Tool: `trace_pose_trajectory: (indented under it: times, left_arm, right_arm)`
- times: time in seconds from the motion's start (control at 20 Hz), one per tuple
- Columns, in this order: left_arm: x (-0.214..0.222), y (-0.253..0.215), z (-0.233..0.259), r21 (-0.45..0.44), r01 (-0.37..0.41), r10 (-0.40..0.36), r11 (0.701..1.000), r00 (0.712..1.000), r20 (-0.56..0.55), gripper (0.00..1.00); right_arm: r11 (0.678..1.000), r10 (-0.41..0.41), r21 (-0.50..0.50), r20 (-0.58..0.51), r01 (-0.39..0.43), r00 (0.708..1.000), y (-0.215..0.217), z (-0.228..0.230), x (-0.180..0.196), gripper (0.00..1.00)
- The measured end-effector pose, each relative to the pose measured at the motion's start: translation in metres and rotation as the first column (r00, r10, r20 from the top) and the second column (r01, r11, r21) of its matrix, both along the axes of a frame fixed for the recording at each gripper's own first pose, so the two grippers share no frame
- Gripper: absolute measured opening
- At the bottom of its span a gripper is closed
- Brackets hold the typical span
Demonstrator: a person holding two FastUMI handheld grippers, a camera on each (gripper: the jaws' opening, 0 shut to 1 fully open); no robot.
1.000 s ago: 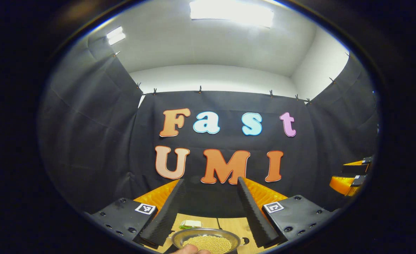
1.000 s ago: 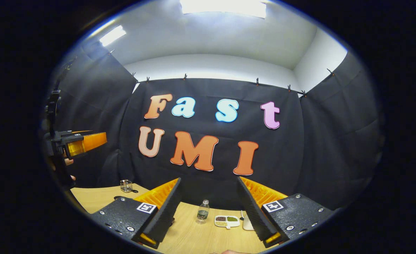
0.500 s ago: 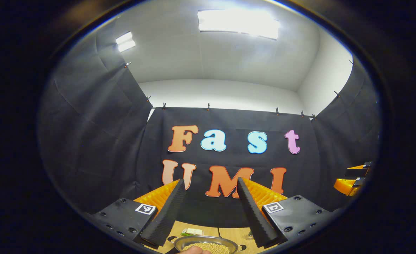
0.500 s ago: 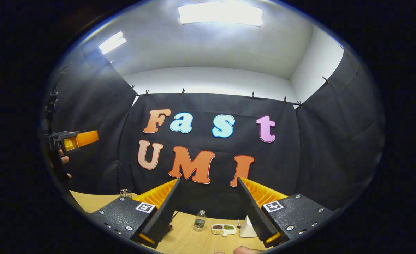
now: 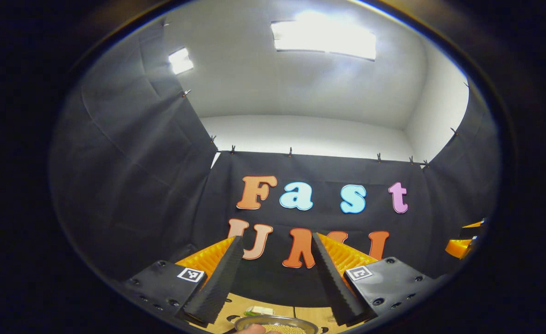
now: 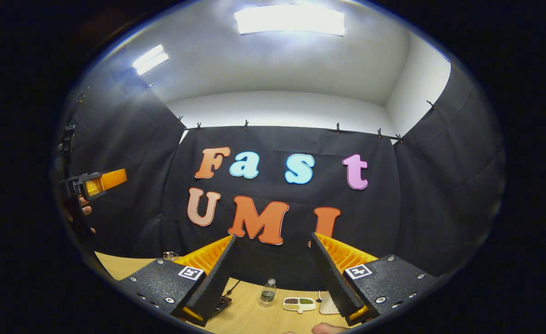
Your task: First push the handle of the pot to place it horizontally, then grasp the pot with both hands and set it on the induction cooktop.
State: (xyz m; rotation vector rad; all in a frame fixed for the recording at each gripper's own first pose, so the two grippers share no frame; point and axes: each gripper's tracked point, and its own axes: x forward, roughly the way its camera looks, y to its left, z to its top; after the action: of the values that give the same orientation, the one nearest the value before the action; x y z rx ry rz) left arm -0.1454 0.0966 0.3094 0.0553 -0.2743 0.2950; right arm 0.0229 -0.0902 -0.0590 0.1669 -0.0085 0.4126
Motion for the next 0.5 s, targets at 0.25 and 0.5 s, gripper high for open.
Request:
trace_pose_trajectory:
  times: [0.25, 0.5]
  left_arm:
    - [0.0091, -0.0042, -0.0063, 0.006, 0.031, -0.031, 0.999, 0.999, -0.038, 0.95]
    - [0.0097, -0.0078, -0.0057, 0.032, 0.039, -0.037, 0.999, 0.998, -0.044, 0.95]
  right_arm:
    - [1.000, -0.004, 0.011, 0.021, 0.004, 1.000, 0.0022, 0.0067, 0.0008, 0.95]
    - [1.000, -0.019, 0.017, 0.032, 0.018, 0.999, -0.0018, 0.0097, -0.0007, 0.97]
